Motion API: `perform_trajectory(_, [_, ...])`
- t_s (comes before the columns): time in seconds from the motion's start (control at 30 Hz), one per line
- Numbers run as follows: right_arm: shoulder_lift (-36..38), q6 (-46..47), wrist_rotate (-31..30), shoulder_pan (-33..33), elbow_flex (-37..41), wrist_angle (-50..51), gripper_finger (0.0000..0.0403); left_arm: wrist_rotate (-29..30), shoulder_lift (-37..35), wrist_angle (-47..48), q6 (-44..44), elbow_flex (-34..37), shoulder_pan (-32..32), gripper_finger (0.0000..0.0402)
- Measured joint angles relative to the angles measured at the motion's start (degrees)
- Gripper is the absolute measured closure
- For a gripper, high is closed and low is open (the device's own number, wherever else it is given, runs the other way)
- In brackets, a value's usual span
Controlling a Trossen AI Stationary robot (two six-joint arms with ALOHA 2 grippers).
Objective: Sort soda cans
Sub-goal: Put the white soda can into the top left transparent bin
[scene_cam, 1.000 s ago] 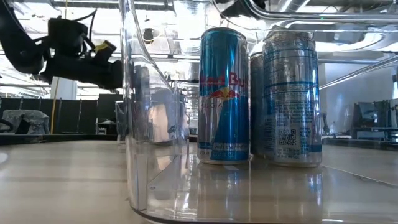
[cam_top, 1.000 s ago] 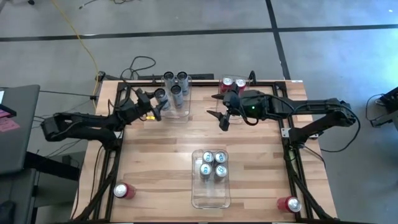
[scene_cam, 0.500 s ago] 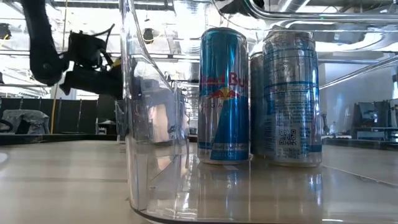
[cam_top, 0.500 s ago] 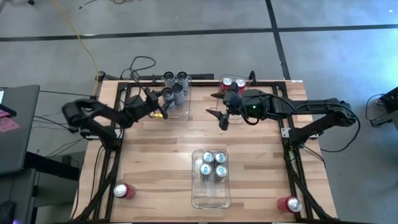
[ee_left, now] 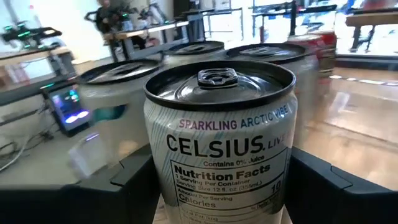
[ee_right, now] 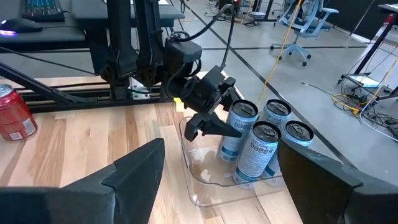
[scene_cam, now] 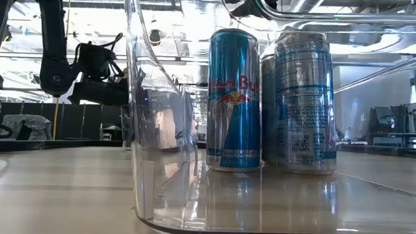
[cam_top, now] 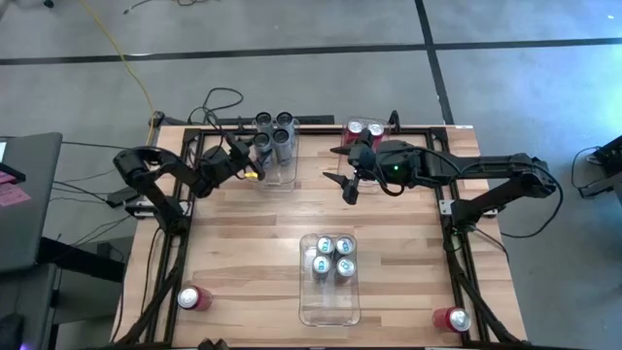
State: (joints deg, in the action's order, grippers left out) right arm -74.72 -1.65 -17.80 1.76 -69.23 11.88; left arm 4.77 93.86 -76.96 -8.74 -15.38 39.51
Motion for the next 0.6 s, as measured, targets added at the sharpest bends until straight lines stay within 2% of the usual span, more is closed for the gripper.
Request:
perform_trajectory(0.17, [0.00,0.10,0.00,-0.11,0.00,-0.06,0.0075,0.37,0.00,0.06,3.62,0.00,1.26,0.0140])
perform_trajectory(0.3, [-0.48,0.15,0.00,-0.22,-0.02,-1.00,0.0075,-1.72,0.00,0.33,4.94,-0.02,1.90,0.0135])
perform_trajectory(0.6, [-2.61,0.65,-0.02,-0.22,-0.03,-0.93,0.0075,-3.42,-0.13,7.13,4.96,-3.81,1.97,0.0114])
